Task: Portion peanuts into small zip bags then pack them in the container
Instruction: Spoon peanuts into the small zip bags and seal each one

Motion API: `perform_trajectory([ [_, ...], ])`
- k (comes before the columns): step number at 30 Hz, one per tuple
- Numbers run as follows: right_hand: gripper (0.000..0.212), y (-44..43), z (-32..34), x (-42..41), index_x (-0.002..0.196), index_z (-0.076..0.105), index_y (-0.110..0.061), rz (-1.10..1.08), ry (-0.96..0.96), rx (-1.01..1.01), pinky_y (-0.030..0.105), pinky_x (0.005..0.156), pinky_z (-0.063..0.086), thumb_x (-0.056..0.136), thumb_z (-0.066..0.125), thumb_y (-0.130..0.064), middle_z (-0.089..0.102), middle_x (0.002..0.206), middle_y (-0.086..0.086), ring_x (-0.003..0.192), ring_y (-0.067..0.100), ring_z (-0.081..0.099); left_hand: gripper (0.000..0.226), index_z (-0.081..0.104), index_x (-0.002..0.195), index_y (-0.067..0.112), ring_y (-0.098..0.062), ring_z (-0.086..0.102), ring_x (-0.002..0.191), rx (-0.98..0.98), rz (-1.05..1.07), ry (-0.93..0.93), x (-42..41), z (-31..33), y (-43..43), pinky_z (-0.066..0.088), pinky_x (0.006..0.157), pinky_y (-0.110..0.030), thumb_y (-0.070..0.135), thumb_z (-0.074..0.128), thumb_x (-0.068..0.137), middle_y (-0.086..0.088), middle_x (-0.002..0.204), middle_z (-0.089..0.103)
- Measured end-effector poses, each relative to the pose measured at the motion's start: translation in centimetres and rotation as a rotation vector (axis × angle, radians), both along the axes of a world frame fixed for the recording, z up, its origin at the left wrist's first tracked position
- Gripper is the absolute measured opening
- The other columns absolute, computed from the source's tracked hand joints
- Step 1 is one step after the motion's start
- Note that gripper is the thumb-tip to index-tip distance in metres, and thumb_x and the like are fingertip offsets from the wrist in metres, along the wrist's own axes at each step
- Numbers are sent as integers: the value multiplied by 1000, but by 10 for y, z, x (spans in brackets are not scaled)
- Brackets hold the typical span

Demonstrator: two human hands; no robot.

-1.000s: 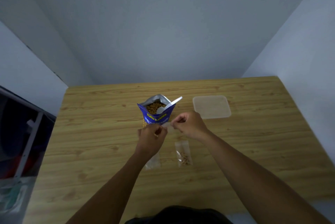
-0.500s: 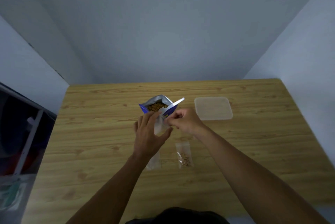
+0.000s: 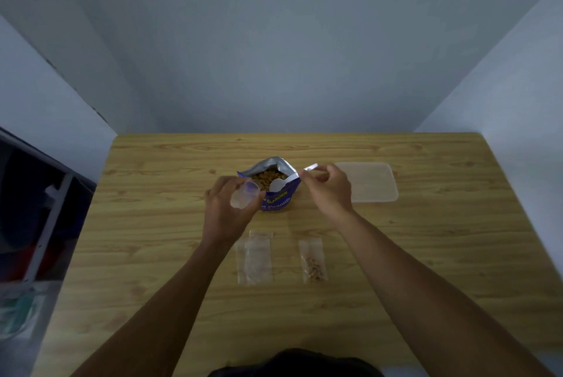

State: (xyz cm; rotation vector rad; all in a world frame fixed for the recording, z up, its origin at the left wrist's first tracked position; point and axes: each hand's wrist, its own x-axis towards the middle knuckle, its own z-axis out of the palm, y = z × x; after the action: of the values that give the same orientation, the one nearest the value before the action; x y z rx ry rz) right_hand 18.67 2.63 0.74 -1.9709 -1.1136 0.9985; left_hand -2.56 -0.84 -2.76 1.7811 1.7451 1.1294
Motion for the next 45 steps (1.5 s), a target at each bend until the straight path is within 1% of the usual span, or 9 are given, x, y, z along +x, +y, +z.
perform_trajectory([
  [4,19,9,-2,-8,82,76,-14,144,-102,227,26,61,46,93,68,-28,72,73,-4,68,10,64,38,70,106,12,-9,61,112,-58,-47,-64,-10,1,9,49,95,-25,28,85,75,-1,126,65],
  [7,15,11,-2,-15,92,80,-17,222,-124,326,8,59,40,92,71,-28,72,76,-10,66,-3,62,36,71,106,16,-5,57,120,-94,-76,-56,-13,0,11,43,100,-21,29,84,76,-1,135,62],
  [9,15,9,-5,-19,89,80,-15,252,-124,351,8,56,37,92,72,-26,67,67,-13,60,-3,59,35,71,106,18,-5,57,123,-89,-83,-69,-13,-2,11,44,102,-22,30,84,75,-2,136,61],
  [12,22,5,-13,-25,77,77,-11,255,-97,311,12,50,33,92,72,-26,59,54,-10,51,1,52,35,72,106,22,-3,57,125,-80,-86,-85,-16,-6,13,50,103,-31,32,85,75,0,136,62],
  [17,31,10,-20,-22,74,75,-8,193,-78,224,37,54,46,90,72,-34,70,64,11,53,14,56,35,72,107,23,2,56,124,-93,-95,-108,-21,-8,12,51,102,-35,34,84,76,5,136,61],
  [29,22,14,-16,-16,72,76,-12,51,98,106,40,55,56,90,73,-25,69,56,9,40,11,54,34,73,107,25,0,58,122,-152,-101,-145,-22,-4,12,52,102,-35,37,83,77,6,137,61],
  [33,20,14,-12,-9,72,75,-15,-54,207,59,24,46,46,91,72,-18,63,49,1,36,9,49,39,72,110,22,-1,61,118,-148,-92,-153,-22,-1,14,54,97,-32,38,83,76,5,135,62],
  [39,10,16,-8,4,89,76,-7,-166,416,-81,22,41,39,91,74,-16,79,81,9,42,11,48,41,73,108,17,-8,59,115,-120,-62,-74,-22,1,20,53,82,-23,37,85,73,2,133,59],
  [45,8,23,7,20,92,73,-4,-208,544,-60,24,41,35,91,73,-11,76,80,13,41,12,46,42,75,104,15,-4,59,94,-113,-19,-44,-19,5,30,48,76,-14,34,88,70,2,112,60],
])
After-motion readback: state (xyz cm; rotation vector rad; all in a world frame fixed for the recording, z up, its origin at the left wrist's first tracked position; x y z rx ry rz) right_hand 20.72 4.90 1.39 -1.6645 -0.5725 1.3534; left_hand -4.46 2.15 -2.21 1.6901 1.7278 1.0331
